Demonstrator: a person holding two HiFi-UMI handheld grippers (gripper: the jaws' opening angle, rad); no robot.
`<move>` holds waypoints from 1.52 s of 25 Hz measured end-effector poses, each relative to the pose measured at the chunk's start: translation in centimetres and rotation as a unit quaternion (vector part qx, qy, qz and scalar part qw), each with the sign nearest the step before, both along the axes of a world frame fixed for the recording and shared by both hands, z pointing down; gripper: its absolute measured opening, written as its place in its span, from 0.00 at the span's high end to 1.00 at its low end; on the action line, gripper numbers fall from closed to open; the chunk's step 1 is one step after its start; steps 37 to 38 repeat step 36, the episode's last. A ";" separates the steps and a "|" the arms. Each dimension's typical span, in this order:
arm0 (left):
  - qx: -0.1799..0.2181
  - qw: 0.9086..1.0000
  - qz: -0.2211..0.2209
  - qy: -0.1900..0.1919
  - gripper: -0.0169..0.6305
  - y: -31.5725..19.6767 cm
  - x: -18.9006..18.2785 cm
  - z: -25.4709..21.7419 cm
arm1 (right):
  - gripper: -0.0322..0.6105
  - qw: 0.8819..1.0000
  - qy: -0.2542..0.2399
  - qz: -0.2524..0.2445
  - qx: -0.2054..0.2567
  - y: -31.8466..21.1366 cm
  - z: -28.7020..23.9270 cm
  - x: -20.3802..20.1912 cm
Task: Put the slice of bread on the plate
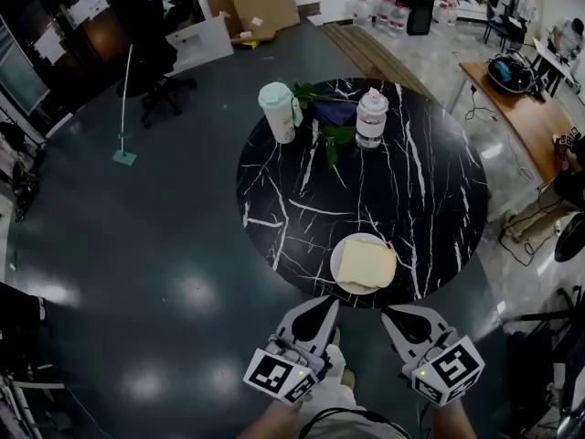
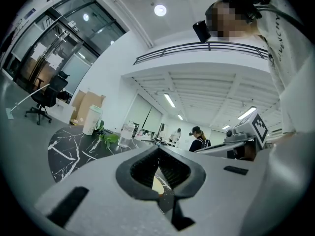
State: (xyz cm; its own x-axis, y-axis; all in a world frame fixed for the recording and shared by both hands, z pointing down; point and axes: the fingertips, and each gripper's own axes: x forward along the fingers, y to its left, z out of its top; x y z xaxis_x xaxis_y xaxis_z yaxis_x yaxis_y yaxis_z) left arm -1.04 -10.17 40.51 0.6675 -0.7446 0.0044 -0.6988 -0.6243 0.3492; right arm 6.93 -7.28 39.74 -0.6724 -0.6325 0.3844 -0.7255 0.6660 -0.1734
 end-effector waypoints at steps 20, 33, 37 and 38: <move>0.008 1.000 0.001 0.008 0.96 0.2 -1.0 -3.3 | 0.94 0.999 -0.002 0.006 0.033 0.4 -3.7 -0.7; 0.000 1.000 0.003 0.011 0.96 -0.2 -0.4 -2.8 | 0.94 1.000 -0.005 0.014 0.018 0.1 -3.0 0.2; 0.000 1.000 0.005 0.012 0.96 -0.3 -0.1 -2.8 | 0.94 1.000 -0.009 0.020 0.014 -0.1 -2.9 0.5; 0.000 1.000 0.005 0.012 0.96 -0.3 -0.1 -2.8 | 0.94 1.000 -0.009 0.020 0.014 -0.1 -2.9 0.5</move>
